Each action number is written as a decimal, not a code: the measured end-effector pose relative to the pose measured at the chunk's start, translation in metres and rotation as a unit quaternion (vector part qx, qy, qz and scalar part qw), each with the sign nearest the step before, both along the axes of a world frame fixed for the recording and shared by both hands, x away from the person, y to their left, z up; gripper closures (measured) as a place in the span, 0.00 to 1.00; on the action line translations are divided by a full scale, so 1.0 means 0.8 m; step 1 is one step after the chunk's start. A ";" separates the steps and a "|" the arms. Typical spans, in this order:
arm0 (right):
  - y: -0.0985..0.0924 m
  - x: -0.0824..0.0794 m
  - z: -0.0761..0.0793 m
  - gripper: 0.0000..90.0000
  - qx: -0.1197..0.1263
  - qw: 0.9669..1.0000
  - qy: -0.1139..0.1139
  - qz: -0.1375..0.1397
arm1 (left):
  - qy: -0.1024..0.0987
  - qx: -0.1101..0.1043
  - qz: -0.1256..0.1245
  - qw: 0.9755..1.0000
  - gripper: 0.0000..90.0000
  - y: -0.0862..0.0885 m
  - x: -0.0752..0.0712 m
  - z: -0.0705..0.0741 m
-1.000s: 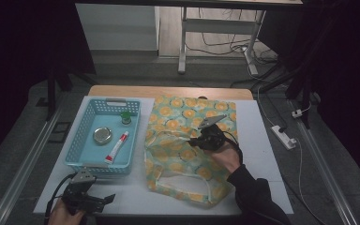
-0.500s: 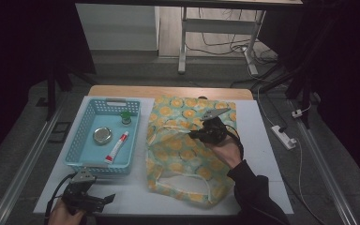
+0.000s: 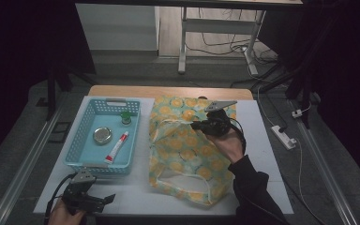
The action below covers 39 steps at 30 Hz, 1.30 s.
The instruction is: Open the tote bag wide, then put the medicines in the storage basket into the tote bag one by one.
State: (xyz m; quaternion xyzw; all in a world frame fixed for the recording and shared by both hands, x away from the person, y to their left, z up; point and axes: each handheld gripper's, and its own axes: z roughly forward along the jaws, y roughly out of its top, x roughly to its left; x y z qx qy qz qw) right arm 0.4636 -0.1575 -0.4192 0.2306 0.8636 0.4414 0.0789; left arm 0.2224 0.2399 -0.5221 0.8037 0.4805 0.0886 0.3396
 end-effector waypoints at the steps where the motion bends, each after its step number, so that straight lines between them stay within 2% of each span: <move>1: -0.001 0.001 0.002 1.00 0.002 1.000 0.001 -0.002 | 0.000 0.000 0.000 1.000 0.00 0.000 0.000 0.000; 16: -0.001 0.006 0.018 1.00 0.008 1.000 -0.017 -0.010 | -0.002 -0.001 0.001 1.000 0.00 0.000 0.000 0.000; 24: 0.000 0.001 0.017 1.00 0.002 1.000 -0.027 -0.002 | -0.006 -0.005 0.006 1.000 0.00 0.002 -0.001 0.001; 32: 0.000 0.000 0.014 1.00 0.002 1.000 -0.024 -0.004 | -0.013 -0.012 0.010 1.000 0.00 0.004 -0.003 0.002; 39: -0.001 0.000 0.012 1.00 0.010 1.000 -0.021 -0.001 | -0.022 -0.022 0.030 0.999 0.00 0.008 -0.004 0.004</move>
